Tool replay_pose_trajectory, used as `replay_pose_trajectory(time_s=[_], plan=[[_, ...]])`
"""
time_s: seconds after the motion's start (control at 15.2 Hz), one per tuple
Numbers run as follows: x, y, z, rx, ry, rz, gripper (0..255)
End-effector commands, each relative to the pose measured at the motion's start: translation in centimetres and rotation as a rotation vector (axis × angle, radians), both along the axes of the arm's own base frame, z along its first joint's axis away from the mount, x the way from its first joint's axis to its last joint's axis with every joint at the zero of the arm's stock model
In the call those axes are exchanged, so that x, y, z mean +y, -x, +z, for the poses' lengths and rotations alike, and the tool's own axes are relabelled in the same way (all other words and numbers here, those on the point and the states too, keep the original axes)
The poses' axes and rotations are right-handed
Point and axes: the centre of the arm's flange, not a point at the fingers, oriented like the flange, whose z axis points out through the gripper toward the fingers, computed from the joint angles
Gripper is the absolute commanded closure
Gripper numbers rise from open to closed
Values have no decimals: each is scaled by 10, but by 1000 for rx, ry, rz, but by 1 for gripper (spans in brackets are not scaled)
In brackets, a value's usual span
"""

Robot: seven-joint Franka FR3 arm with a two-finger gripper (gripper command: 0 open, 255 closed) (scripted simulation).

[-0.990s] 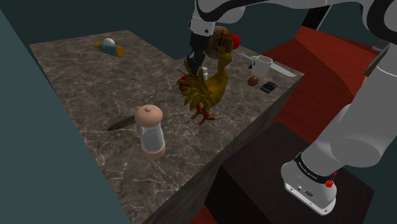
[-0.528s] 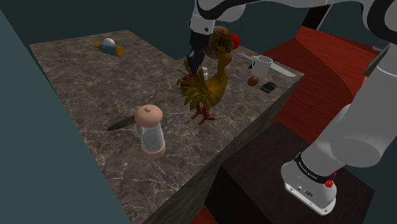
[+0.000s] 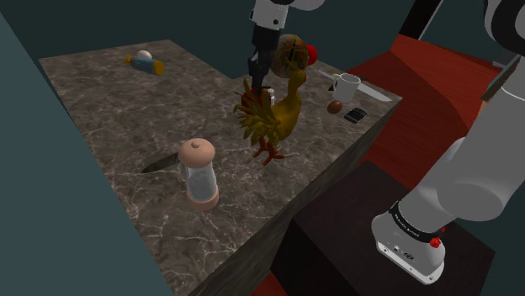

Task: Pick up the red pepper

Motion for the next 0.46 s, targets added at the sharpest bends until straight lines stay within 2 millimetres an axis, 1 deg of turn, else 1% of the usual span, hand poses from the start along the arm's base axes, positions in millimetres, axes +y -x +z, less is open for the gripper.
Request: replay_pose_trajectory(time_s=[0.0, 0.26, 0.4], plan=[[0, 0, 11, 0, 0, 0, 255], [0, 0, 32, 0, 0, 0, 255], [0, 0, 33, 0, 0, 0, 255]])
